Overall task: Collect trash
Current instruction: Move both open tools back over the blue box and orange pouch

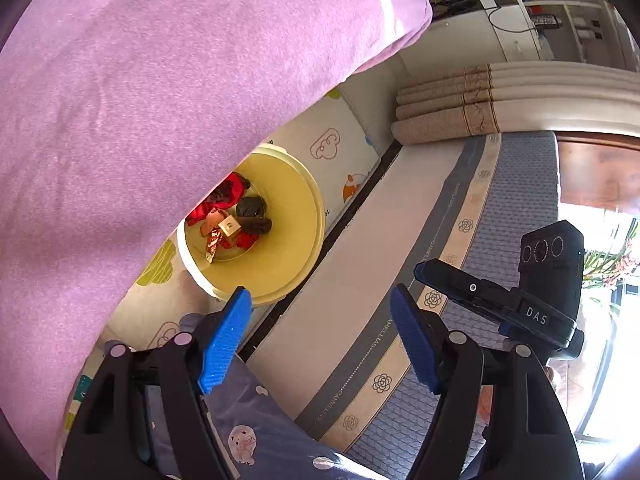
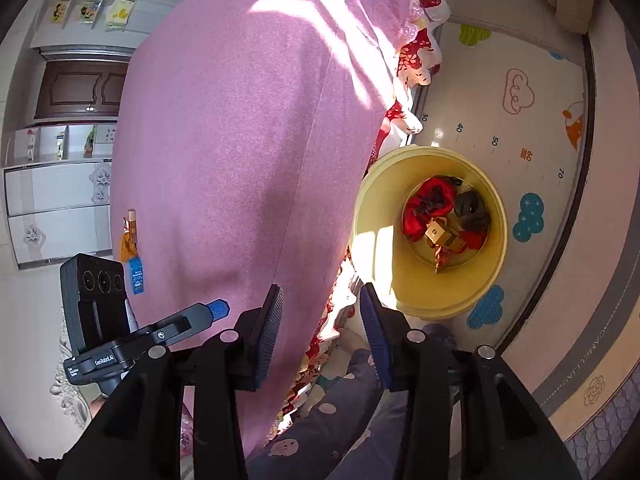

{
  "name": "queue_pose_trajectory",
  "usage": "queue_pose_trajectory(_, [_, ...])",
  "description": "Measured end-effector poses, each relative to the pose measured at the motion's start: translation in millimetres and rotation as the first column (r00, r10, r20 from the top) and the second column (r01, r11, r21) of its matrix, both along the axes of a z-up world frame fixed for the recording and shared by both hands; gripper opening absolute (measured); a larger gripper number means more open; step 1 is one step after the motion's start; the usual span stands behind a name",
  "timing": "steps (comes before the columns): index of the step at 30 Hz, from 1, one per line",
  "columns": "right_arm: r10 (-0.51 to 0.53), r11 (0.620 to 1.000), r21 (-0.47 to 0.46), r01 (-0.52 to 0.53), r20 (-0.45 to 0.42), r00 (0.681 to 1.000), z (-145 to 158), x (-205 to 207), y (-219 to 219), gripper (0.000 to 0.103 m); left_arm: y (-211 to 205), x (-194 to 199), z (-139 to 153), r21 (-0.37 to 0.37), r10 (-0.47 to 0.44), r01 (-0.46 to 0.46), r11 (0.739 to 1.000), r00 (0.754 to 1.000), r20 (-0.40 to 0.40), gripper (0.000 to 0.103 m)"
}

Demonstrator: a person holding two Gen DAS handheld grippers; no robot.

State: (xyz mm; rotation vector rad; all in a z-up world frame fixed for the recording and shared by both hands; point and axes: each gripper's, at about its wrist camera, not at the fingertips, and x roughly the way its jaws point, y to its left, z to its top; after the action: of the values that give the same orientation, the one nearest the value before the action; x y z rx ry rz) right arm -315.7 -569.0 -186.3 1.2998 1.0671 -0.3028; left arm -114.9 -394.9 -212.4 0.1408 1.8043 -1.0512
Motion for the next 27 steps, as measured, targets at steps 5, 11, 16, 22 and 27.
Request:
queue_pose_trajectory(5, [0.073, 0.997, -0.017, -0.072, 0.046, 0.996, 19.8, 50.9, 18.6, 0.041, 34.3, 32.7, 19.1, -0.031, 0.087, -0.086, 0.996, 0.996, 0.021, 0.071])
queue_pose_trajectory(11, [0.199, 0.98, -0.041, -0.197, 0.087, 0.976, 42.0, 129.0, 63.7, 0.041, 96.2, 87.4, 40.5, -0.058, 0.222, -0.219, 0.974, 0.973, 0.06, 0.071])
queue_pose_trajectory(16, [0.311, 0.95, -0.058, -0.306, 0.111, 0.944, 56.2, 198.2, 115.8, 0.041, 162.2, 136.6, 54.7, -0.07, 0.346, -0.34, 0.938, 0.934, 0.094, 0.071])
queue_pose_trajectory(22, [0.419, 0.908, -0.08, -0.412, 0.121, 0.9, 68.6, 271.8, 187.0, 0.041, 255.5, 195.0, 67.1, -0.077, 0.478, -0.472, 0.878, 0.87, 0.12, 0.071])
queue_pose_trajectory(27, [0.487, 0.873, -0.095, -0.478, 0.112, 0.866, 72.9, 325.7, 243.6, 0.041, 332.9, 233.5, 75.3, -0.084, 0.552, -0.546, 0.834, 0.822, 0.142, 0.071])
